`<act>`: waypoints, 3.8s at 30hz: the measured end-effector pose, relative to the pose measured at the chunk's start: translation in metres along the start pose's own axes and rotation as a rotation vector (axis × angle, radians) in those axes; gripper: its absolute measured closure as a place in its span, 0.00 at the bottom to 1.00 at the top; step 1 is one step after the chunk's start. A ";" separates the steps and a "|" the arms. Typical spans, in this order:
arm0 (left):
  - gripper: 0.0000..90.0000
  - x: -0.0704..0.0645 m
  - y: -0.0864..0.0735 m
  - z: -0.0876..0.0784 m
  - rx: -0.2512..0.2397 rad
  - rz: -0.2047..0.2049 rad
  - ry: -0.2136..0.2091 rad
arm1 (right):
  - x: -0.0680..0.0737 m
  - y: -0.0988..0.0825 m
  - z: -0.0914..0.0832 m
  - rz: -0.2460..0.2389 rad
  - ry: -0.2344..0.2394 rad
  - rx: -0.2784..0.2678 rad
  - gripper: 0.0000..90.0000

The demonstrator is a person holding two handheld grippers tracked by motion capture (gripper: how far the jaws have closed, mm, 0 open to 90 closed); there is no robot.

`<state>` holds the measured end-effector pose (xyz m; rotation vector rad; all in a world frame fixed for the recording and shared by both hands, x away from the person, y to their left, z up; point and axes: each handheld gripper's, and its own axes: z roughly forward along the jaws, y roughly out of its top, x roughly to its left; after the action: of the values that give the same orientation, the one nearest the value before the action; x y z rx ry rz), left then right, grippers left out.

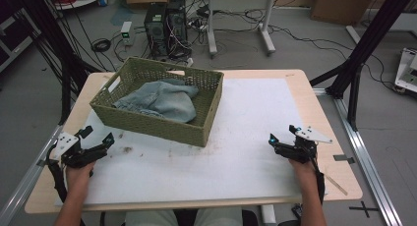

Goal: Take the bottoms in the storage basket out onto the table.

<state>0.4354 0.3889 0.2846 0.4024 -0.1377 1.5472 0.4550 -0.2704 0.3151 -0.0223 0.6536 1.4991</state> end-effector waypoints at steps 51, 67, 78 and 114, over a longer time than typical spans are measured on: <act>0.15 -0.012 0.023 -0.009 -0.055 -0.013 0.019 | 0.042 0.086 -0.016 -0.052 0.228 -0.053 0.16; 0.15 -0.027 0.133 0.038 0.022 0.089 -0.140 | 0.041 0.063 -0.001 -0.104 0.190 0.063 0.17; 0.15 -0.054 0.159 0.116 0.162 0.139 -0.280 | 0.034 0.060 -0.005 -0.062 0.225 0.038 0.17; 0.16 -0.066 0.113 0.254 0.688 0.134 -0.143 | 0.017 0.062 -0.026 -0.004 0.212 -0.057 0.17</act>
<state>0.3635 0.2382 0.5163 1.0634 0.2735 1.6712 0.3864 -0.2594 0.3100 -0.2291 0.7793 1.5236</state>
